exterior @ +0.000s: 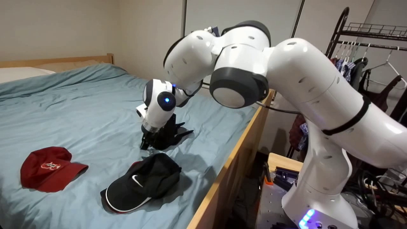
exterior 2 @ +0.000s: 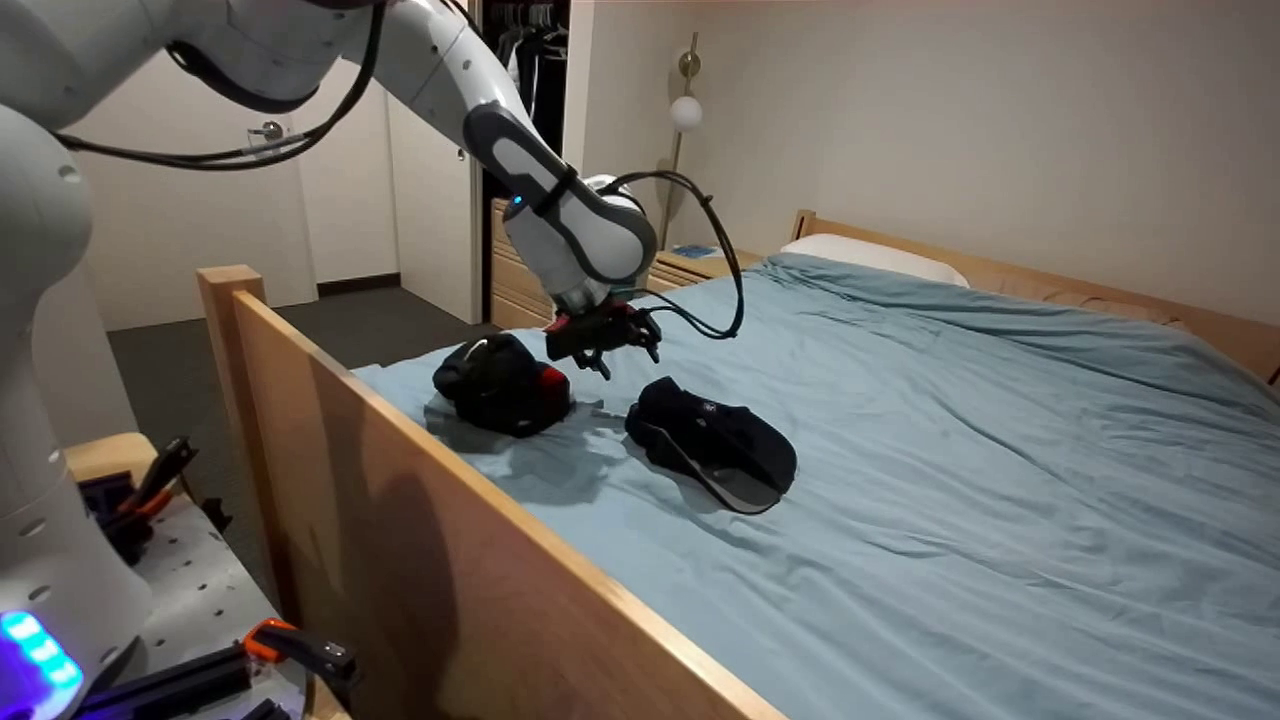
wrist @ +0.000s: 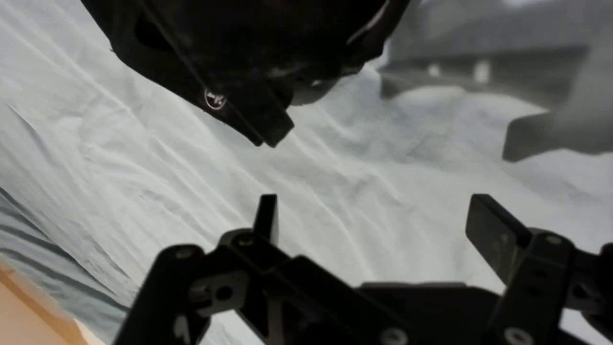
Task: Turn the red cap
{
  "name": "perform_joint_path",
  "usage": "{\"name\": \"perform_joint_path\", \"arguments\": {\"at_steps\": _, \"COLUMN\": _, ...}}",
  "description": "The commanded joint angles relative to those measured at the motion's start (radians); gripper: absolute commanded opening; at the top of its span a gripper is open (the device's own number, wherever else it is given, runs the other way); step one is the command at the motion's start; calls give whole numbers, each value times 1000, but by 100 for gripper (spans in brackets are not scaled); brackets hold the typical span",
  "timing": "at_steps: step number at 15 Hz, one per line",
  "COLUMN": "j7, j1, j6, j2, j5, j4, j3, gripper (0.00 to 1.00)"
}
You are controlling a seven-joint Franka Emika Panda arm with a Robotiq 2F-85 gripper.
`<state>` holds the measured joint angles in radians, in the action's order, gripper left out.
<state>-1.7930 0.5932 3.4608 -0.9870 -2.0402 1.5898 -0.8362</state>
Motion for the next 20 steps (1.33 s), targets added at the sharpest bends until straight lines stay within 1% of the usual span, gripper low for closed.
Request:
{"name": "perform_joint_path", "arguments": {"at_steps": 1, "j7": -129, "j1": -17, "j6": 0, "j2": 154, "j5": -98, "j4": 115, "j3": 15, "gripper": 100}}
{"name": "perform_joint_path", "arguments": {"at_steps": 2, "j7": -150, "j1": -22, "j6": 0, "j2": 185, "j5": -131, "j4": 130, "j3": 16, "gripper": 100}}
{"name": "perform_joint_path", "arguments": {"at_steps": 3, "j7": -185, "j1": -10, "j6": 0, "j2": 206, "j5": -153, "j4": 144, "j3": 0, "gripper": 100}}
{"name": "perform_joint_path", "arguments": {"at_steps": 5, "j7": -232, "j1": 5, "j6": 0, "j2": 249, "j5": -164, "j4": 138, "j3": -28, "gripper": 100}}
{"name": "perform_joint_path", "arguments": {"at_steps": 6, "j7": -252, "j1": 43, "j6": 0, "j2": 243, "j5": -111, "j4": 85, "j3": -88, "gripper": 100}}
{"name": "perform_joint_path", "arguments": {"at_steps": 7, "j7": -196, "j1": -4, "j6": -3, "j2": 201, "j5": -117, "j4": 99, "j3": -32, "gripper": 100}}
{"name": "perform_joint_path", "arguments": {"at_steps": 8, "j7": -199, "j1": 2, "j6": -2, "j2": 217, "j5": -117, "j4": 90, "j3": -45, "gripper": 100}}
{"name": "perform_joint_path", "arguments": {"at_steps": 10, "j7": -199, "j1": 1, "j6": -3, "j2": 216, "j5": -117, "j4": 94, "j3": -39, "gripper": 100}}
{"name": "perform_joint_path", "arguments": {"at_steps": 11, "j7": -199, "j1": -37, "j6": -4, "j2": 189, "j5": -149, "j4": 114, "j3": 33, "gripper": 100}}
{"name": "perform_joint_path", "arguments": {"at_steps": 12, "j7": -212, "j1": -75, "j6": -3, "j2": 215, "j5": -192, "j4": 156, "j3": 107, "gripper": 100}}
{"name": "perform_joint_path", "arguments": {"at_steps": 14, "j7": -174, "j1": -166, "j6": -3, "j2": 281, "j5": -256, "j4": 183, "j3": 257, "gripper": 100}}
{"name": "perform_joint_path", "arguments": {"at_steps": 15, "j7": -208, "j1": -191, "j6": -3, "j2": 314, "j5": -317, "j4": 232, "j3": 308, "gripper": 100}}
{"name": "perform_joint_path", "arguments": {"at_steps": 17, "j7": -216, "j1": -280, "j6": -3, "j2": 363, "j5": -413, "j4": 286, "j3": 451, "gripper": 100}}
{"name": "perform_joint_path", "arguments": {"at_steps": 18, "j7": -275, "j1": -256, "j6": -2, "j2": 354, "j5": -439, "j4": 308, "j3": 438, "gripper": 100}}
{"name": "perform_joint_path", "arguments": {"at_steps": 20, "j7": -372, "j1": -233, "j6": -2, "j2": 363, "j5": -487, "j4": 351, "j3": 431, "gripper": 100}}
